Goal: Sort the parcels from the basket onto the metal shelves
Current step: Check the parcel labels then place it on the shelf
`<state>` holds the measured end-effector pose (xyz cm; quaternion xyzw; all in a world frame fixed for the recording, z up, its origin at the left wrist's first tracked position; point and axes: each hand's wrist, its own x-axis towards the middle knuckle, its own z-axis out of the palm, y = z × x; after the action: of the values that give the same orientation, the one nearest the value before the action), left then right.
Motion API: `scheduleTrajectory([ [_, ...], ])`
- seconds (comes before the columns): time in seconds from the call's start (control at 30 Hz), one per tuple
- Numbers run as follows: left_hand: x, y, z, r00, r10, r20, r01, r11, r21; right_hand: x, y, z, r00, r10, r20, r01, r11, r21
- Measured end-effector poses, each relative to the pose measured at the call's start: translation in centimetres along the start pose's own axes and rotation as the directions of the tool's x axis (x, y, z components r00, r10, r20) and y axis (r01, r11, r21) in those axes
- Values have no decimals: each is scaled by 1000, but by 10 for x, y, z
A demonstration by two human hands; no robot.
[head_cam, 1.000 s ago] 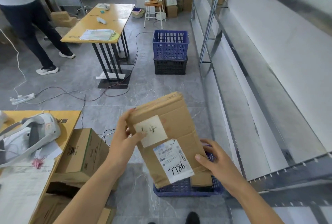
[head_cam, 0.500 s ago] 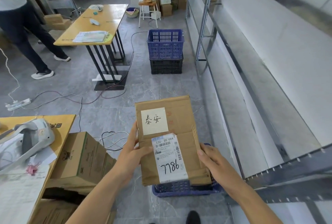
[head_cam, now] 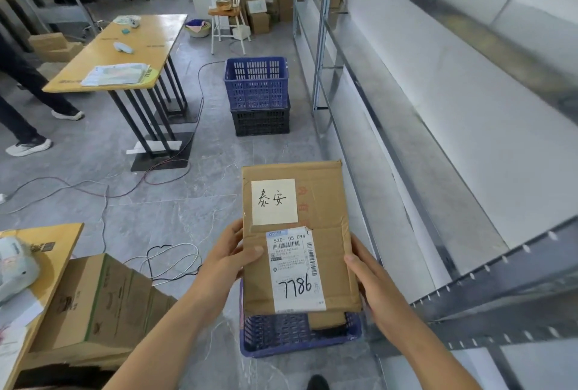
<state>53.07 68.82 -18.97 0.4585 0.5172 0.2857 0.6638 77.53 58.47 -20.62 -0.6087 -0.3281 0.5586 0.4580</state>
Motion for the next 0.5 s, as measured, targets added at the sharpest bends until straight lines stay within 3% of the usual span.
scheduleTrajectory([
  [0.33,21,18,15,970,-22,242,2,997,81,-34,-8,4,967,-66,-247,82,995,55],
  [0.5,16,23,6,857,-133,498,73,988,138,-71,5,37,901,-64,-429,139,980,145],
])
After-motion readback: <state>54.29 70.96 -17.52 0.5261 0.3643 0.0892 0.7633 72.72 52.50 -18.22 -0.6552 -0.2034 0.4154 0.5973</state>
